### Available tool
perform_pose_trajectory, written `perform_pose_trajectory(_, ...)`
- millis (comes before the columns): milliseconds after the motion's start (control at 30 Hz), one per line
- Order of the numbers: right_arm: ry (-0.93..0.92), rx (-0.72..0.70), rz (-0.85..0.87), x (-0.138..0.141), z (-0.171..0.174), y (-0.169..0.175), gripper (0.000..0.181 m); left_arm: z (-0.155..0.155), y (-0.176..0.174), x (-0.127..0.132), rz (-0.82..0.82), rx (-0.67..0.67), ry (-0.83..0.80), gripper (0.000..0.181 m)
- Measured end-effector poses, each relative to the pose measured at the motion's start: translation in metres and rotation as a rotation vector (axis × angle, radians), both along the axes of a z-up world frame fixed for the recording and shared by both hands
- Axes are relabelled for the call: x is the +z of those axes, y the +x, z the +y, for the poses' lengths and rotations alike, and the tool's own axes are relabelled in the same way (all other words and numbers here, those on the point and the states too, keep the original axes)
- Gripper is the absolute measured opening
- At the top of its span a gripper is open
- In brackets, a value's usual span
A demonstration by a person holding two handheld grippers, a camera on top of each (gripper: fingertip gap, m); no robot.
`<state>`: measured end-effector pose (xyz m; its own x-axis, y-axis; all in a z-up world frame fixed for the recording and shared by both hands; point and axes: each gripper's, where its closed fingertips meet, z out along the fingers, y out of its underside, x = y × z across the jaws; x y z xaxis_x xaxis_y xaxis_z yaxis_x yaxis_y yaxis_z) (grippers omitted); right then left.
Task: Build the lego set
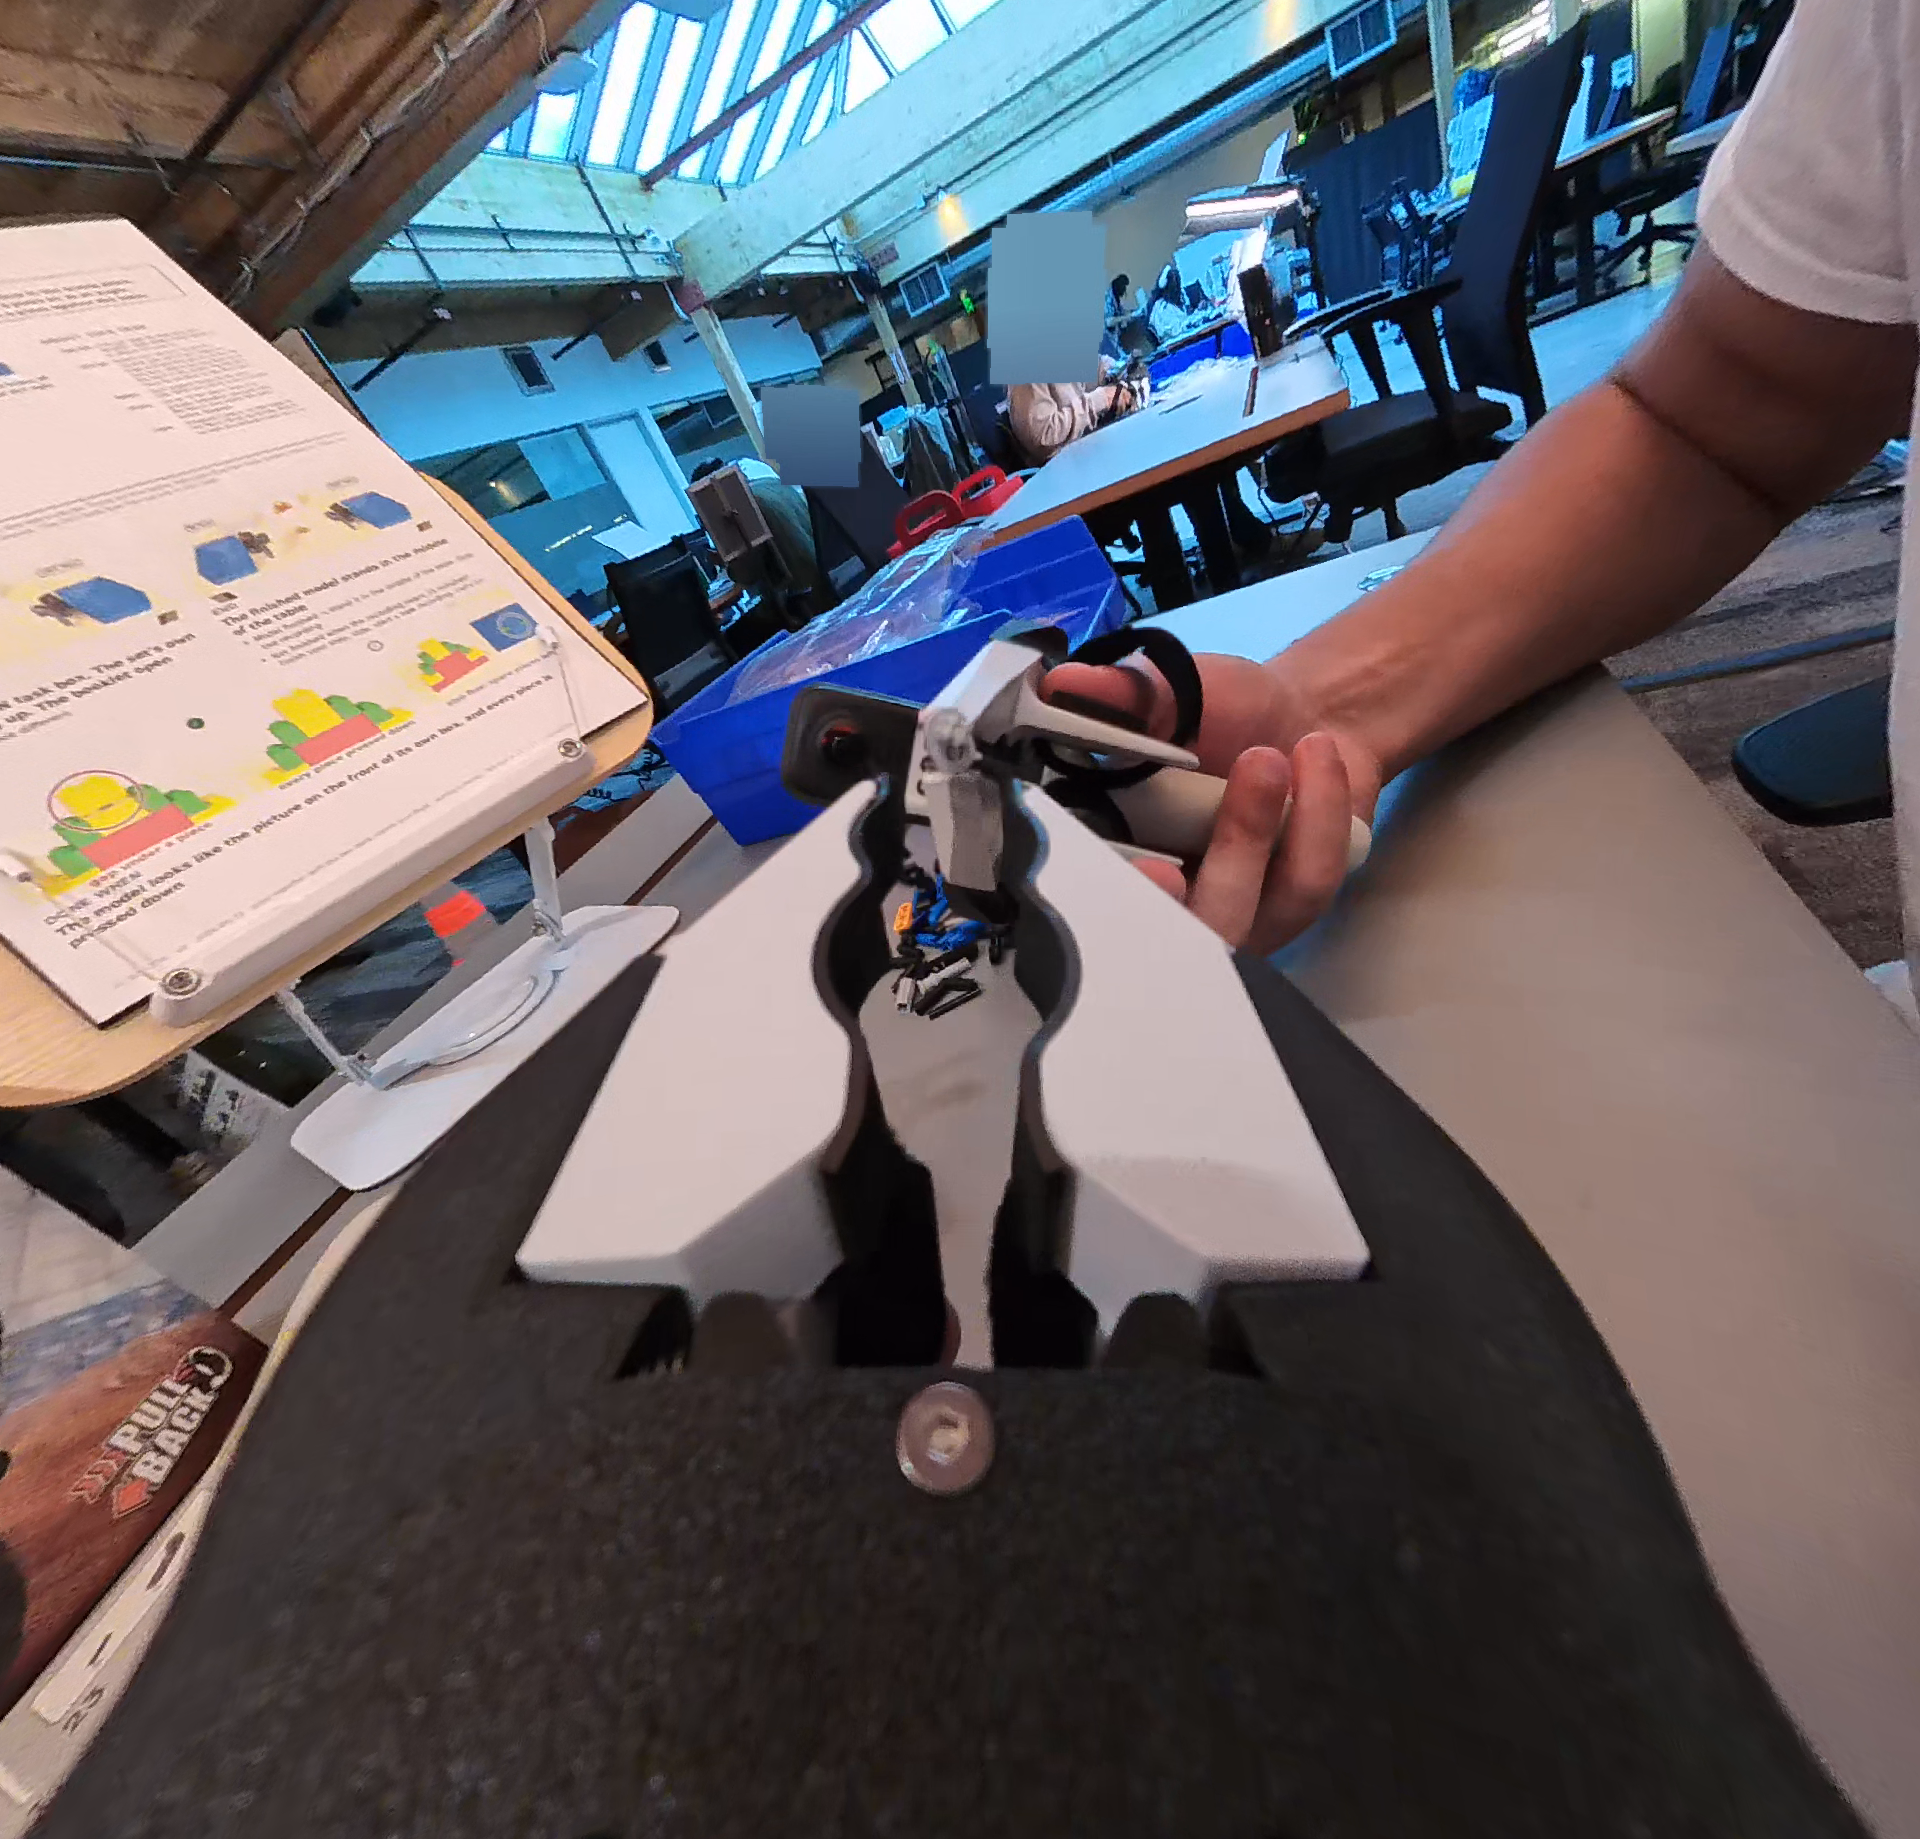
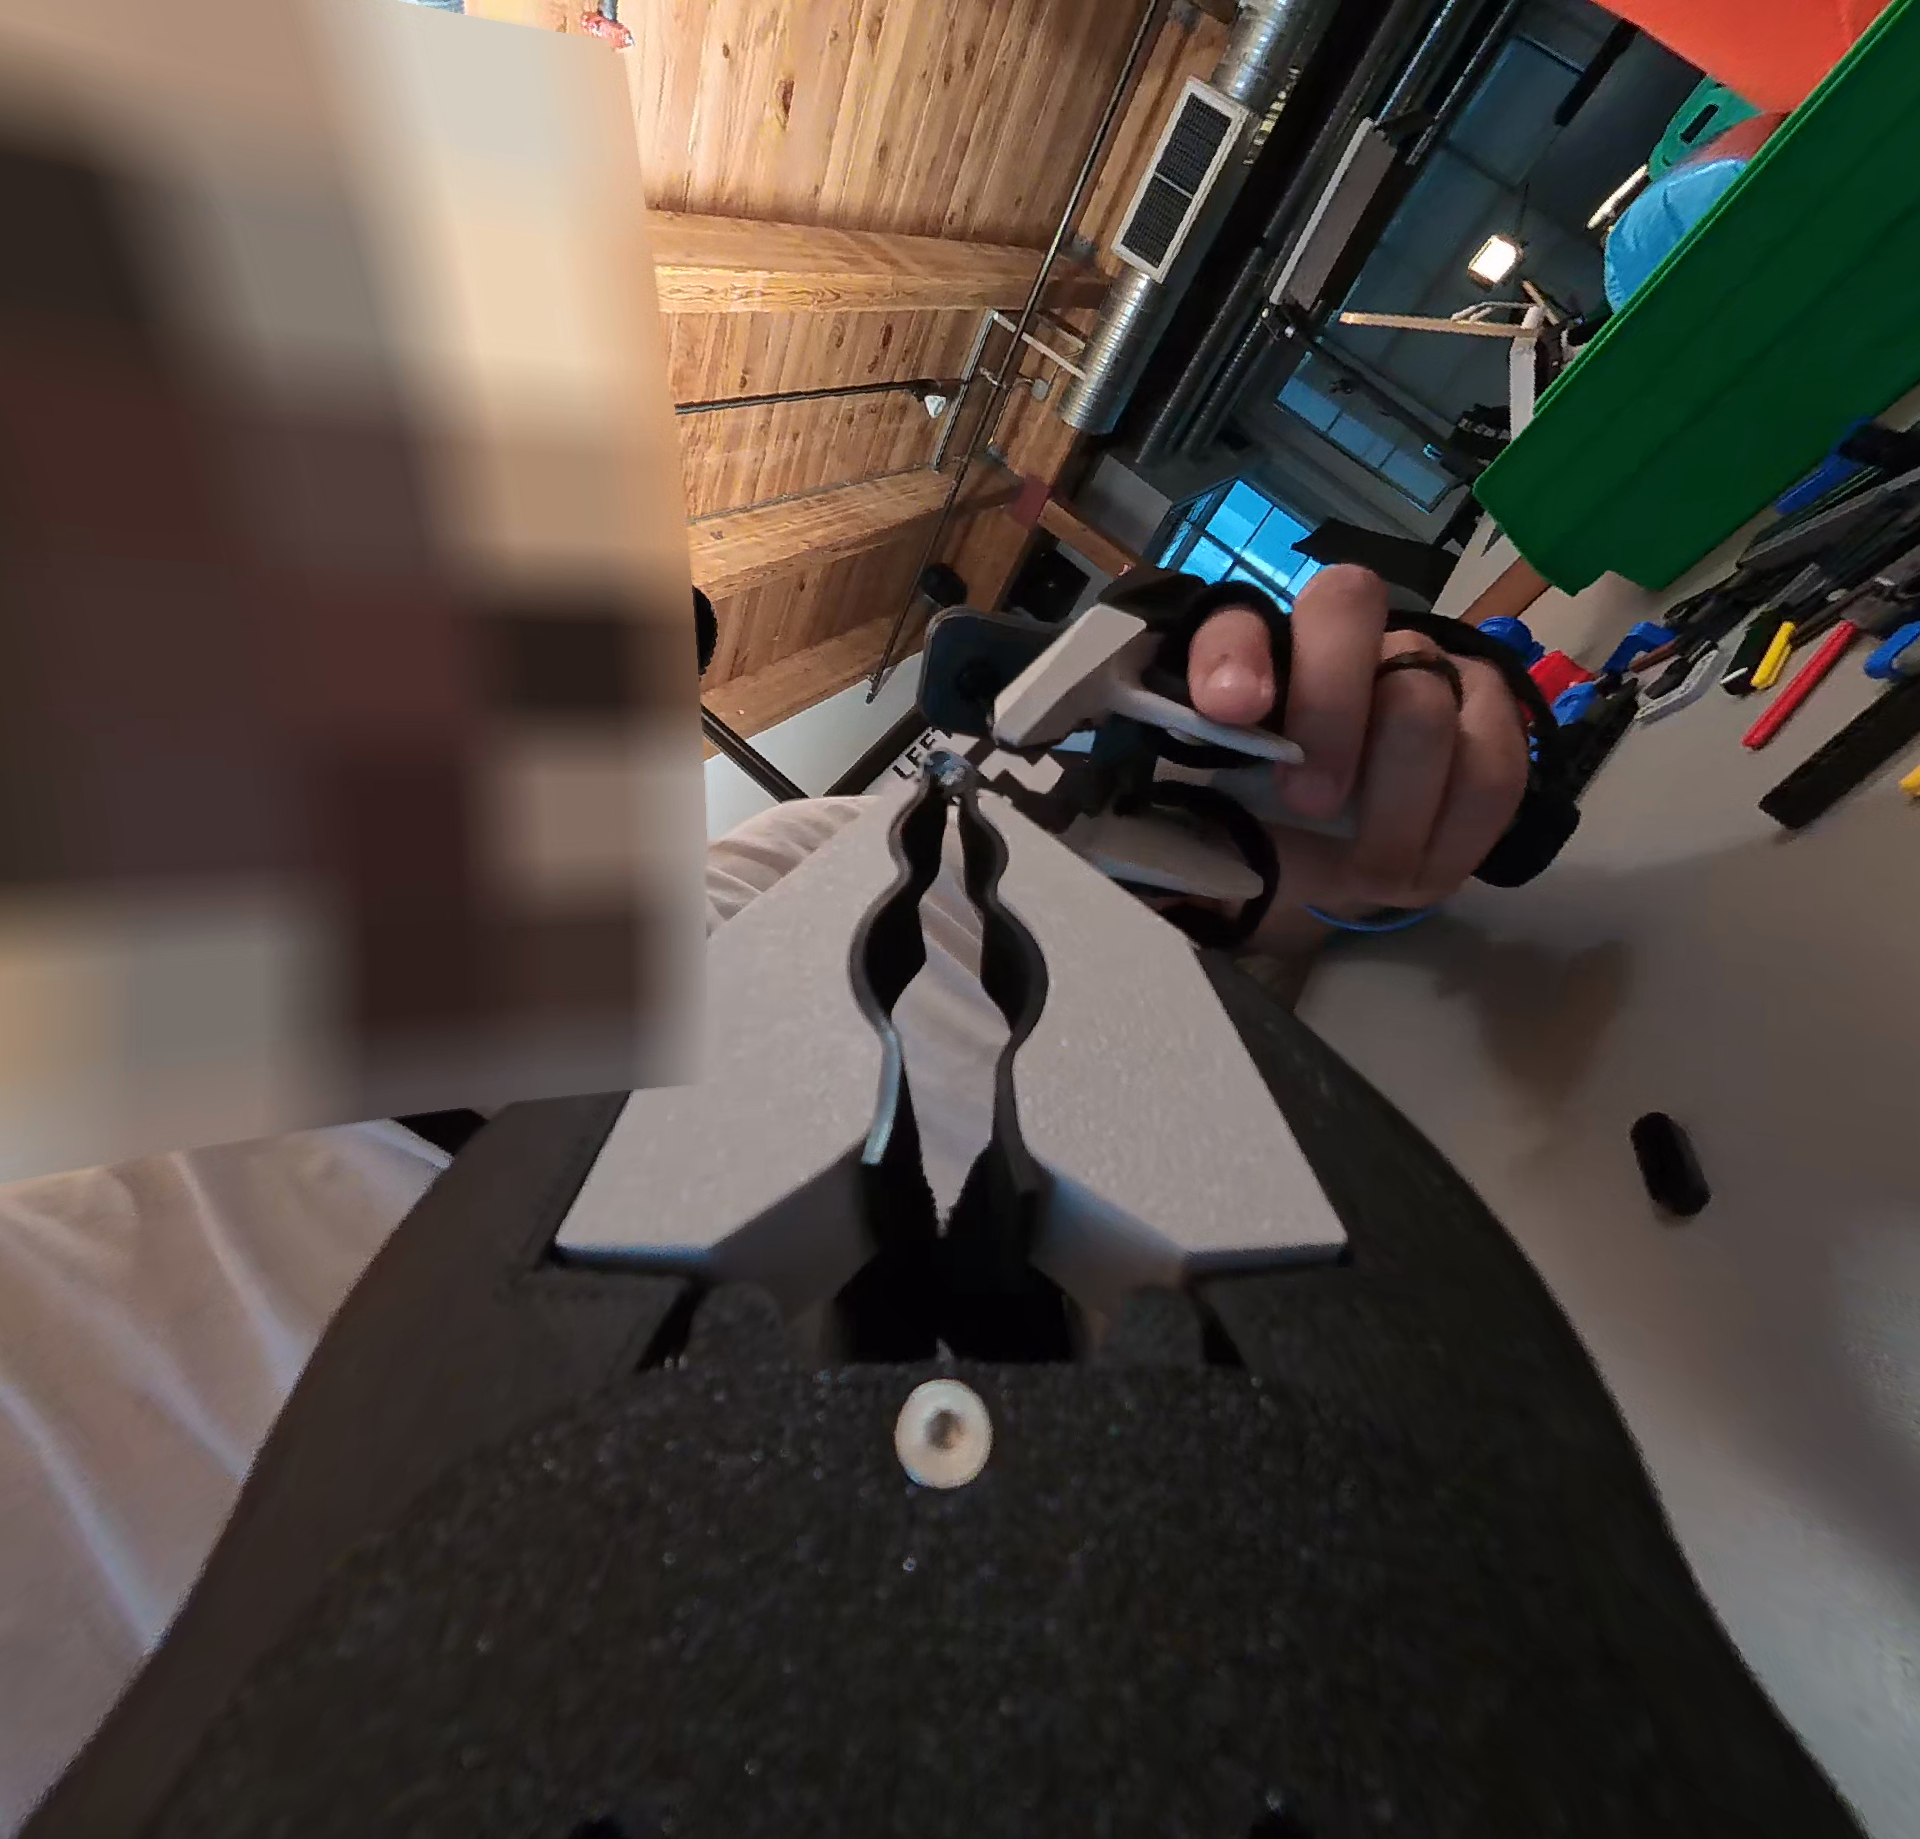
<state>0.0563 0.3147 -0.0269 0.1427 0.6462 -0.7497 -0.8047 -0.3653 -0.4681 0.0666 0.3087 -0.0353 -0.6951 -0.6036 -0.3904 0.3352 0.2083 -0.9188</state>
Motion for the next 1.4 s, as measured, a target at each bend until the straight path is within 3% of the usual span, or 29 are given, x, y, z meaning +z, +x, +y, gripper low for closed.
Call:
perform_pose_trajectory(33, -0.011, 0.005, -0.021, -0.003, 0.001, -0.002, 0.002, -0.001, 0.000, -0.002, 0.002, 0.000, 0.010, 0.016)
perform_pose_trajectory(467, -0.090, -0.004, -0.182, -0.018, 0.003, -0.005, 0.005, -0.004, -0.002, -0.016, 0.056, -0.039, 0.066, 0.006)
perform_pose_trajectory(933, -0.278, -0.171, -0.311, -0.051, 0.016, 0.025, 0.006, 0.008, 0.027, -0.047, 0.237, 0.044, 0.096, 0.006)
perform_pose_trajectory(1167, -0.306, -0.261, -0.466, -0.059, 0.018, 0.031, 0.003, 0.010, 0.031, -0.053, 0.187, 0.105, 0.184, 0.005)
perform_pose_trajectory(1400, -0.373, -0.446, -0.807, -0.072, 0.022, 0.043, 0.003, 0.019, 0.043, -0.067, 0.108, 0.265, 0.365, 0.005)
